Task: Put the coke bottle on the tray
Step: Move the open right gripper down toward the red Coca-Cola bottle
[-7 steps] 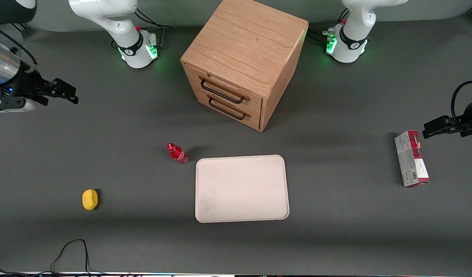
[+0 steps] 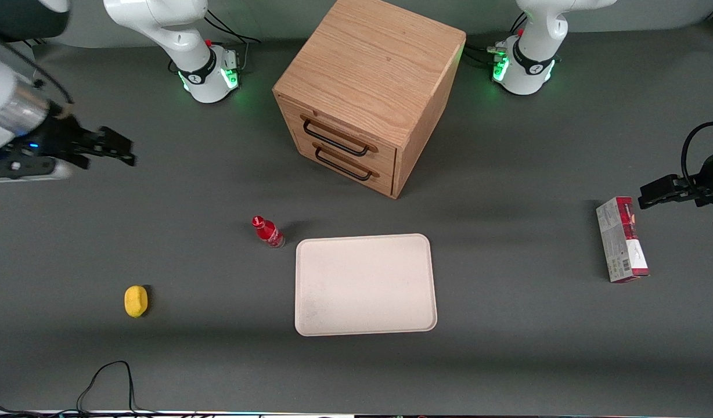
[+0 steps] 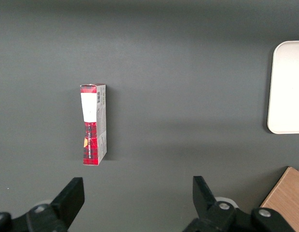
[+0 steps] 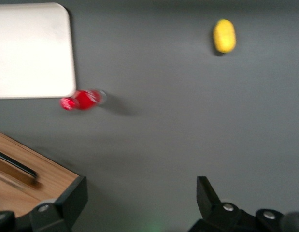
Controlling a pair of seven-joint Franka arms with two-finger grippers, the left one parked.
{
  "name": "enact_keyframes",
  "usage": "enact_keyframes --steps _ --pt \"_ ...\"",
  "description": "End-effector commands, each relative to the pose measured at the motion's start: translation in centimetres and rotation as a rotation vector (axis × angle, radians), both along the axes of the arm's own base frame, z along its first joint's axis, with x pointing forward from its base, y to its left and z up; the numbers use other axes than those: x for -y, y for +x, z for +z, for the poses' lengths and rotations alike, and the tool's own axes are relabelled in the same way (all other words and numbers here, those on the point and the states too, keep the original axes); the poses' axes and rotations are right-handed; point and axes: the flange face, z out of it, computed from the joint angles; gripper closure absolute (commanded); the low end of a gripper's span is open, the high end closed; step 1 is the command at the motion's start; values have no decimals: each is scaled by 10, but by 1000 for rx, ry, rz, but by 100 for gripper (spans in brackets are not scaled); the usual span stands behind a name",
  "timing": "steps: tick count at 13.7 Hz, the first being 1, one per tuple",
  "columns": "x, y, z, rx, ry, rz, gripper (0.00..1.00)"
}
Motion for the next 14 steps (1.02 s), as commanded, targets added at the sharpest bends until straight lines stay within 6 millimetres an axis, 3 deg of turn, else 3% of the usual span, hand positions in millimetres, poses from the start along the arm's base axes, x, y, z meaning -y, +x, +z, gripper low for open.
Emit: enact_keyframes --steps 1,2,6,10,12,14 --pt "-86 8 -7 -20 17 -49 0" --pt "-106 6 -9 -13 23 -73 0" --pt "-137 13 -39 -27 33 -62 0" --pt "-160 52 -121 -10 -7 -44 0" --pt "-179 57 -165 14 -54 -32 0" --pt "-185 58 -199 32 -33 -39 0"
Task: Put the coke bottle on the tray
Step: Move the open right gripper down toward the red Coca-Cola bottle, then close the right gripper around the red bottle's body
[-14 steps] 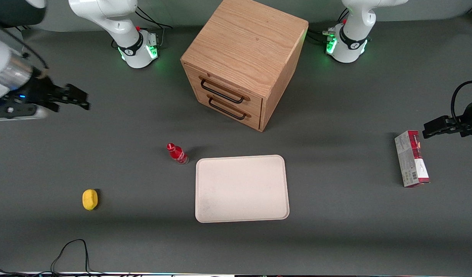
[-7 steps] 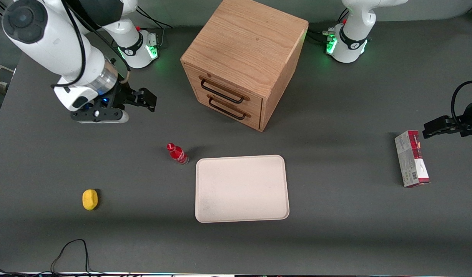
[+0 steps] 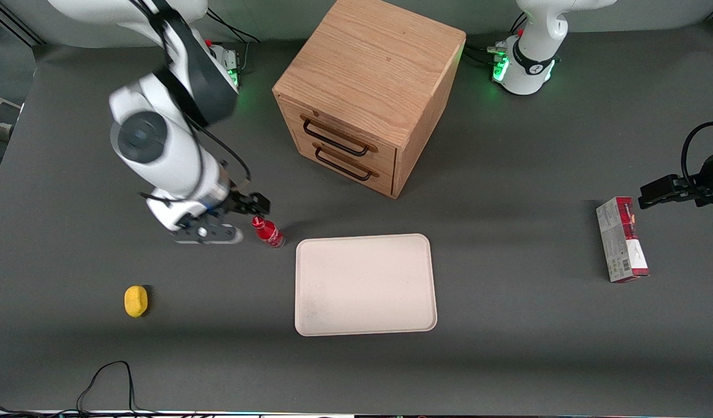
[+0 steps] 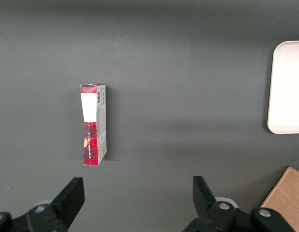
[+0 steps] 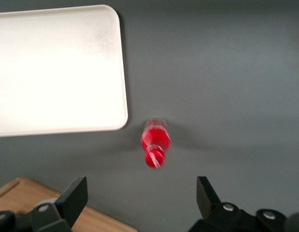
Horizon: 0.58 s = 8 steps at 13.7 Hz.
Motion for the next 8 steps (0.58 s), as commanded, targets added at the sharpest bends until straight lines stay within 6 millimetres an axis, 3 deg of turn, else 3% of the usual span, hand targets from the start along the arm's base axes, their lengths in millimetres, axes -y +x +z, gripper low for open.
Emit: enact_keyframes --steps 1,4,8 --pt "-10 -2 -35 38 5 -18 0" --pt "-9 -15 -70 18 -6 -4 0" --pt "2 -32 -85 -3 -60 23 3"
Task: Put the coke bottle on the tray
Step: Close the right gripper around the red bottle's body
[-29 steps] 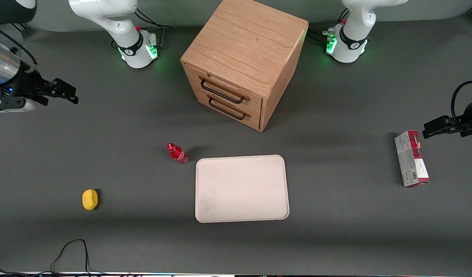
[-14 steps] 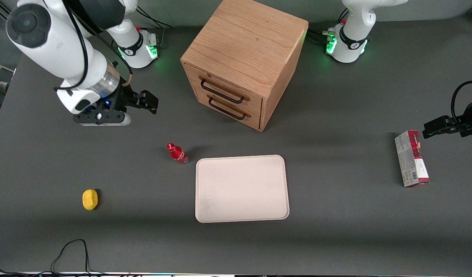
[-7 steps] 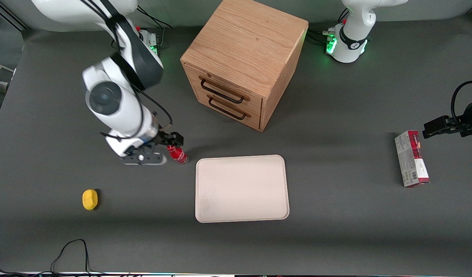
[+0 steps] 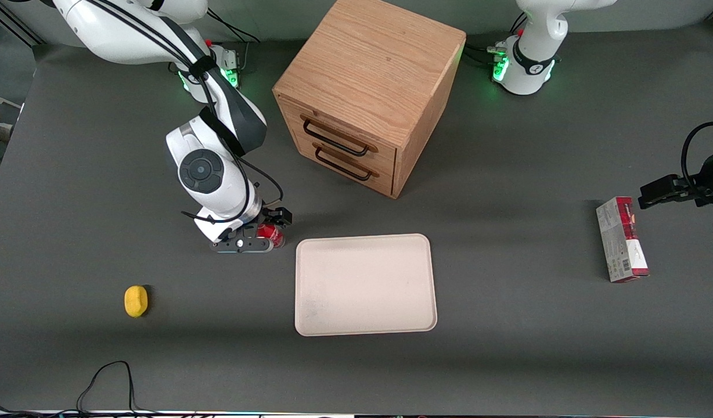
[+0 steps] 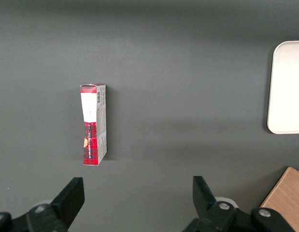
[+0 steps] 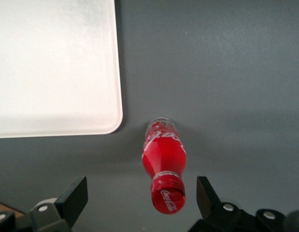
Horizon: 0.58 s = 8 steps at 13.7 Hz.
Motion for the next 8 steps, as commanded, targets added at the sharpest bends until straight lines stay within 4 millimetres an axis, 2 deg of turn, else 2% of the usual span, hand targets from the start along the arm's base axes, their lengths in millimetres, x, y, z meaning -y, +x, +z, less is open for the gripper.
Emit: enact_keyframes --steps 1,3,6,8 --pt "7 -13 4 30 -32 -1 8" --pt "9 -15 -4 37 -27 -1 25" --pt "11 -14 -3 38 -27 -1 49" --pt "15 -12 -1 41 -31 -6 63"
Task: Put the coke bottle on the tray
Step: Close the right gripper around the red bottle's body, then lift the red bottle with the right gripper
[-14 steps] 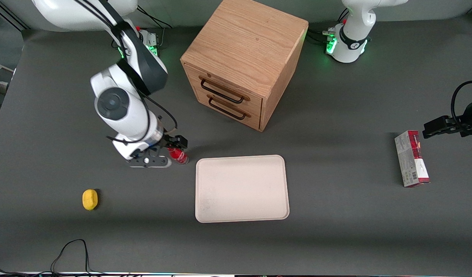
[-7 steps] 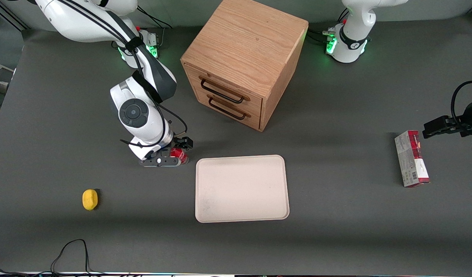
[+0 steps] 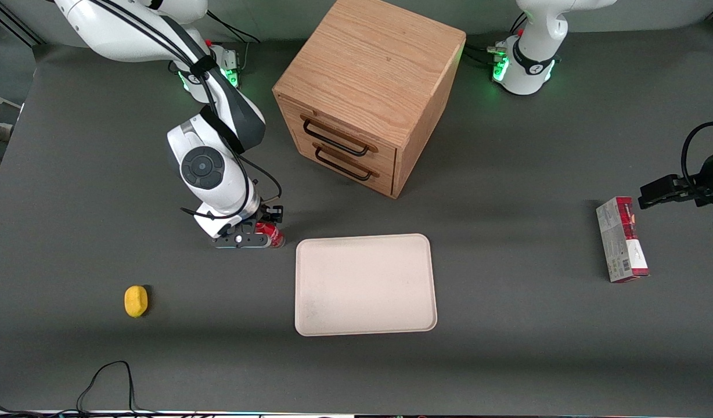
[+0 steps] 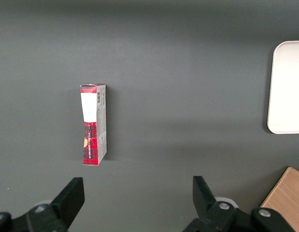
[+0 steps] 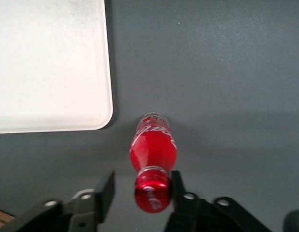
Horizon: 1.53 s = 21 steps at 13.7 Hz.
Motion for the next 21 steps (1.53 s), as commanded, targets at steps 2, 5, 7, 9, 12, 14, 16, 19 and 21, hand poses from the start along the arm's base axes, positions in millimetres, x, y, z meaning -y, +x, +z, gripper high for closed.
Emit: enact_keyframes --steps 2,5,7,9,12,14,16,19,21 --pt "13 -1 13 40 -26 0 75" --pt "17 9 35 40 -36 -13 83" --pt "17 17 70 -1 -66 -30 87" --pt "16 22 104 -32 -76 -41 93" --pt "19 36 167 -71 -22 -37 93" --pt "25 49 205 -81 38 -51 93" --pt "28 57 230 -51 73 -60 93" --pt "18 75 249 1 156 -60 91" --pt "4 91 238 27 205 -52 90"
